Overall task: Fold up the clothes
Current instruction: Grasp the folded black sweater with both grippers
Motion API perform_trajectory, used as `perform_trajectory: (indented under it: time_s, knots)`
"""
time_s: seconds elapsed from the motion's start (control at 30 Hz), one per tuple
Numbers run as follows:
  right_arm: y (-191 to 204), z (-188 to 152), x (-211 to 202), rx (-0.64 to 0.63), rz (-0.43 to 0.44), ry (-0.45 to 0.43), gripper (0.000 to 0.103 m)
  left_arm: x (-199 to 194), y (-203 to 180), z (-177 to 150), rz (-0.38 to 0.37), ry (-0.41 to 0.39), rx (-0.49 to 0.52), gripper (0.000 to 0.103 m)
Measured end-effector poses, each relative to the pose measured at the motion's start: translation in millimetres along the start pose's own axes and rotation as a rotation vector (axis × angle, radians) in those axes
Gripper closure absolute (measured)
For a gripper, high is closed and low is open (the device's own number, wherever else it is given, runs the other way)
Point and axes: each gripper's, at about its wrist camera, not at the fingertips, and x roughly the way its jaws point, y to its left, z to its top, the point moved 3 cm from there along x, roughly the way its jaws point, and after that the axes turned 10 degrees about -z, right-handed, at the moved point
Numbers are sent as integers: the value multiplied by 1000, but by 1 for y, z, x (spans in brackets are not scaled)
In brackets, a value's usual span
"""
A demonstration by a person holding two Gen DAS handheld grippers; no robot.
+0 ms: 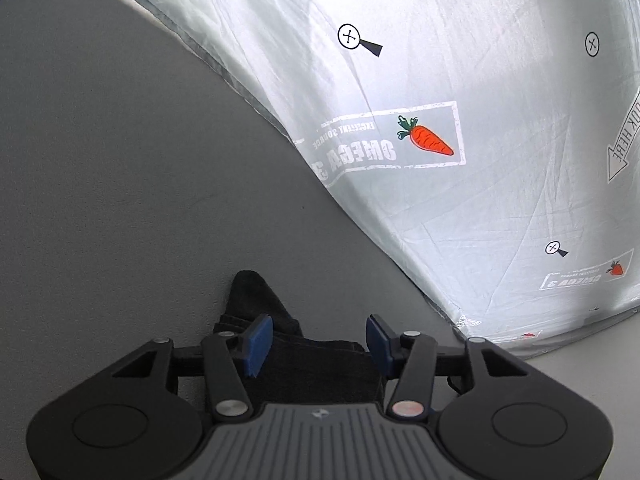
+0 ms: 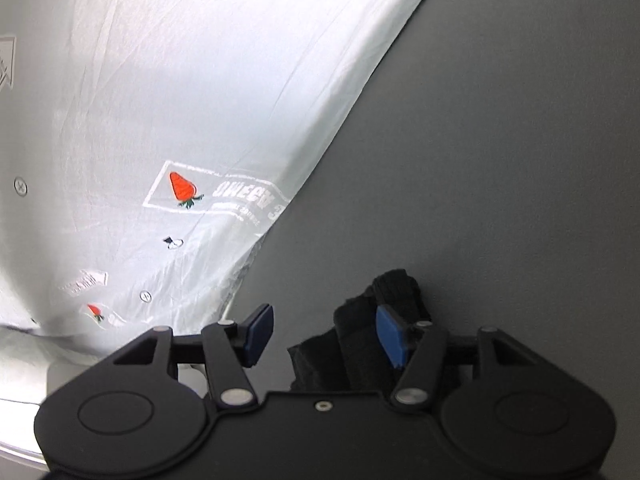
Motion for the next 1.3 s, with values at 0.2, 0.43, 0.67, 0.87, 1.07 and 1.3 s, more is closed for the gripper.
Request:
perform_trajectory:
  time_s: [0.2, 0.43, 0.67, 0.87, 1.07, 1.3]
  knots:
    - [32, -72, 12, -434, -312, -70, 61, -5, 14, -39, 70, 59, -45, 50]
    - [76, -88, 60, -804, -439, -201, 63, -15, 16, -51, 132, 51, -28, 50]
    - [98, -89, 31, -879, -431, -362, 99, -18, 17, -43, 157, 25, -9, 50]
    - [56, -82, 42, -828, -564, -319, 98, -4, 21, -40, 187, 46, 28, 49]
    - [32, -51, 43, -627, -469, -263, 63, 15, 17, -37, 182, 73, 114, 33]
    - [18, -25, 68, -510, -333, -185, 51, 42, 18, -27, 143, 105, 139, 27]
